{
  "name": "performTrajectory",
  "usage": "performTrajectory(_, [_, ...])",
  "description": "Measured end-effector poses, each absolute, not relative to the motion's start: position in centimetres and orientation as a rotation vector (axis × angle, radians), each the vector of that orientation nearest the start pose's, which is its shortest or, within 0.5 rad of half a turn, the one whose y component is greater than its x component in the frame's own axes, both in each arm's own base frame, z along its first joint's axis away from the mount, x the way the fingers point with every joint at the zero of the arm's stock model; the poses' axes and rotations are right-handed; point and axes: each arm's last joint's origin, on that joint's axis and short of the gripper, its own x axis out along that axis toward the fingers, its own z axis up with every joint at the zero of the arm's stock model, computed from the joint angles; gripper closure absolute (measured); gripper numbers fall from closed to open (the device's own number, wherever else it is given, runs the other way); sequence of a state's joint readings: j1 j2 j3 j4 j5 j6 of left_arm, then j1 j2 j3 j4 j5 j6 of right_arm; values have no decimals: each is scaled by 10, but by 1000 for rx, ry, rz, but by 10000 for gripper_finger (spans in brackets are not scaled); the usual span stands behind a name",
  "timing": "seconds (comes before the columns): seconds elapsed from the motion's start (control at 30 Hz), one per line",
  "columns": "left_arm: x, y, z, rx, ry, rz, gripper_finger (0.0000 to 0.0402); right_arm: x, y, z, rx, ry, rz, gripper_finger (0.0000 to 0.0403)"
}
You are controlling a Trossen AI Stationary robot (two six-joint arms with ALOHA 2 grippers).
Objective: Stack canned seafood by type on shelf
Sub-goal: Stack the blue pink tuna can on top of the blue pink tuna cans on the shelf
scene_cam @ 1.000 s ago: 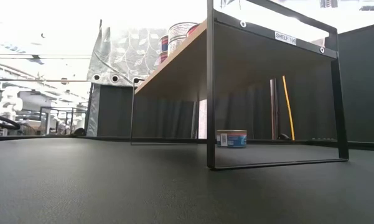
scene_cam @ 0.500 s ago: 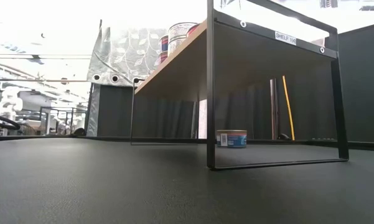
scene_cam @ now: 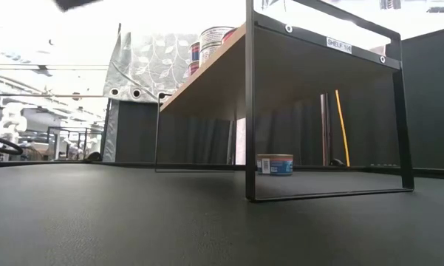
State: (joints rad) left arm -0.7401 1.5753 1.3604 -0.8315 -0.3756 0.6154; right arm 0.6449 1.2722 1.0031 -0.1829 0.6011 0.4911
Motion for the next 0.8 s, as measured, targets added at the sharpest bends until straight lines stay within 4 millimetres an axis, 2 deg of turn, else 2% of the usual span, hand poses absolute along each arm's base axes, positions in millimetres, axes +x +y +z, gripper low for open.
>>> performTrajectory(0.13, [230, -186, 348, 943, 572, -414, 210, 240, 160, 304, 216, 341, -39, 44])
performTrajectory(0.3, [214, -155, 413, 724, 224, -209, 209, 249, 165, 304, 189, 280, -19, 44])
performTrajectory(0.47, [199, -117, 468, 526, -102, -24, 208, 252, 168, 306, 160, 241, -5, 44])
performTrajectory(0.63, [187, -80, 500, 356, -320, 159, 207, 252, 166, 312, 43, 197, -14, 44])
performTrajectory(0.8, [186, -56, 514, 190, -466, 258, 206, 252, 156, 320, -111, 163, -79, 44])
